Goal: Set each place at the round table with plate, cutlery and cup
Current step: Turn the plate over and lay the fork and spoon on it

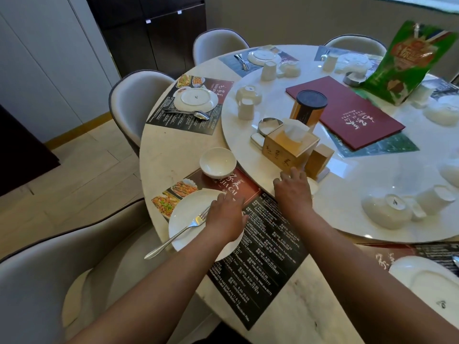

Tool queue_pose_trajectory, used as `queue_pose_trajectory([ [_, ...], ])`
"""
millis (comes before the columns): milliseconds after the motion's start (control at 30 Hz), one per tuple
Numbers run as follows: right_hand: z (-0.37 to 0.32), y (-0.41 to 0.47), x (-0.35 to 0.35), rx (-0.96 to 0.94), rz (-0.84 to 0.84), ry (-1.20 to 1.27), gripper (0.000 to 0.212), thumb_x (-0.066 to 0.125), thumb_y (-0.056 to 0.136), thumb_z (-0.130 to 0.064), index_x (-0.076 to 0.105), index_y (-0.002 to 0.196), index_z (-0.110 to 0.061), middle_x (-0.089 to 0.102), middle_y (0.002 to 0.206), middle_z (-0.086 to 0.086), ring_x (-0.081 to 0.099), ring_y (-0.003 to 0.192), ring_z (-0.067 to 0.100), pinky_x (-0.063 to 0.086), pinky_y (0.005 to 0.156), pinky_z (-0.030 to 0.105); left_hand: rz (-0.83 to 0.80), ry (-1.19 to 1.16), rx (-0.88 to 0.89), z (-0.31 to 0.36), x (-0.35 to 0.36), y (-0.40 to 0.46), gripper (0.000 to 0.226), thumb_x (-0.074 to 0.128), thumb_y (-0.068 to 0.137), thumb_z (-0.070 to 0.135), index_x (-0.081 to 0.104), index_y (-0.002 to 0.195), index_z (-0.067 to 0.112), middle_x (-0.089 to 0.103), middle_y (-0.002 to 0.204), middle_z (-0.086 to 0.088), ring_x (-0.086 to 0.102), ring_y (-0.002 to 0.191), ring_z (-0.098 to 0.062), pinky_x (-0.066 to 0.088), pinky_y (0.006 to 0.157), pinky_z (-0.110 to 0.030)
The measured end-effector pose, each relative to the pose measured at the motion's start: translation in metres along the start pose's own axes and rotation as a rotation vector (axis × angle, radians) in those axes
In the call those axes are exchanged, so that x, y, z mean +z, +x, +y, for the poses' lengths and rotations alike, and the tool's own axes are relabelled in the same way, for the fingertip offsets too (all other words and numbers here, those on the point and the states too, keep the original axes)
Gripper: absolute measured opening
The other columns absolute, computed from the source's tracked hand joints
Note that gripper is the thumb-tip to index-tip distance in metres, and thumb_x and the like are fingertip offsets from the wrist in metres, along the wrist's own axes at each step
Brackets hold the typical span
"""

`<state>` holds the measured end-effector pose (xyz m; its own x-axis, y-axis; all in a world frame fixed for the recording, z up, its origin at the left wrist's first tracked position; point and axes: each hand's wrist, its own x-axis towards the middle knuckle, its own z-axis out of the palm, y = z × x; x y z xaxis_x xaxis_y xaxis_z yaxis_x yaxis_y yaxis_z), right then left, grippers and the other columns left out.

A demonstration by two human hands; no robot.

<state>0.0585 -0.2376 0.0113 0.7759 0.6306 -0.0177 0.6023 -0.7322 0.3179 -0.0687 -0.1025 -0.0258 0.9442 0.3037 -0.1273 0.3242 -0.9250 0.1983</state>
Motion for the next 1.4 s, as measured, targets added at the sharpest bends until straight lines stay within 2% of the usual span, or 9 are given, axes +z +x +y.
queue_pose_trajectory([
  [233,0.01,0.021,0.0,-0.085,-0.035,-0.089,0.017,0.058,0.097,-0.024,0.072,0.104,-0.017,0.071,0.105,0.001,0.053,0.109,0.028,0.038,0.094,0.046,0.011,-0.041,0.004,0.002,0.009,0.006,0.043,0.058,0.094,0.047,0.051,0.131,0.025,0.046,0.141,-0.007,0.043,0.127,-0.028,0.043,0.1,-0.043],
  [500,0.01,0.033,-0.003,-0.227,-0.036,-0.065,0.02,0.057,0.098,-0.022,0.071,0.111,-0.017,0.07,0.11,0.0,0.055,0.108,0.024,0.039,0.089,0.038,0.017,-0.062,0.021,-0.002,0.013,0.006,0.042,0.057,0.095,0.047,0.051,0.131,0.026,0.041,0.146,-0.006,0.042,0.129,-0.026,0.046,0.096,-0.042],
  [700,0.016,0.041,-0.015,-0.294,-0.108,-0.052,0.01,0.057,0.099,-0.022,0.063,0.104,-0.017,0.065,0.085,0.001,0.059,0.086,0.019,0.04,0.089,0.035,-0.006,-0.048,0.032,-0.006,0.012,0.006,0.043,0.054,0.096,0.05,0.052,0.132,0.026,0.039,0.148,-0.005,0.04,0.131,-0.025,0.049,0.091,-0.042],
  [767,0.019,0.041,-0.02,-0.295,-0.134,-0.022,0.013,0.061,0.097,-0.024,0.065,0.108,-0.018,0.067,0.087,0.0,0.061,0.085,0.018,0.04,0.086,0.034,-0.017,-0.045,0.04,-0.007,0.012,0.007,0.044,0.054,0.096,0.05,0.051,0.134,0.026,0.037,0.151,-0.005,0.038,0.134,-0.025,0.049,0.093,-0.042],
  [900,0.008,0.029,-0.026,-0.219,-0.152,0.142,0.031,0.067,0.091,-0.045,0.066,0.108,-0.02,0.069,0.097,0.001,0.065,0.093,0.02,0.05,0.085,0.044,-0.024,-0.075,0.045,-0.009,0.011,0.005,0.043,0.054,0.097,0.048,0.049,0.135,0.029,0.031,0.157,-0.005,0.033,0.14,-0.025,0.047,0.097,-0.043],
  [967,-0.003,0.017,-0.016,-0.103,-0.101,0.343,0.035,0.069,0.085,-0.053,0.067,0.103,-0.022,0.069,0.097,0.0,0.064,0.088,0.019,0.051,0.078,0.038,-0.017,-0.084,0.046,-0.01,0.012,0.002,0.044,0.053,0.098,0.048,0.046,0.137,0.03,0.027,0.16,-0.005,0.028,0.144,-0.025,0.046,0.099,-0.044],
  [1100,-0.02,-0.013,0.014,0.085,-0.075,0.543,0.029,0.073,0.084,-0.046,0.073,0.1,-0.021,0.072,0.094,-0.001,0.063,0.078,0.016,0.048,0.063,0.029,-0.026,-0.101,0.042,-0.013,0.013,-0.003,0.05,0.05,0.099,0.048,0.041,0.144,0.028,0.017,0.165,-0.005,0.02,0.15,-0.026,0.042,0.106,-0.046],
  [1267,-0.03,-0.036,0.035,0.111,-0.106,0.601,0.025,0.073,0.087,-0.042,0.072,0.102,-0.022,0.07,0.098,-0.003,0.06,0.08,0.015,0.043,0.065,0.027,-0.05,-0.075,0.055,-0.014,0.011,-0.001,0.052,0.049,0.1,0.048,0.04,0.146,0.026,0.015,0.166,-0.007,0.02,0.15,-0.026,0.04,0.107,-0.044],
  [1400,-0.031,-0.037,0.039,0.093,-0.077,0.553,0.029,0.069,0.088,-0.047,0.07,0.105,-0.023,0.068,0.099,-0.005,0.063,0.086,0.016,0.049,0.068,0.03,-0.049,-0.063,0.073,-0.013,0.009,-0.001,0.047,0.051,0.099,0.047,0.043,0.141,0.028,0.021,0.163,-0.007,0.024,0.147,-0.027,0.043,0.103,-0.044],
])
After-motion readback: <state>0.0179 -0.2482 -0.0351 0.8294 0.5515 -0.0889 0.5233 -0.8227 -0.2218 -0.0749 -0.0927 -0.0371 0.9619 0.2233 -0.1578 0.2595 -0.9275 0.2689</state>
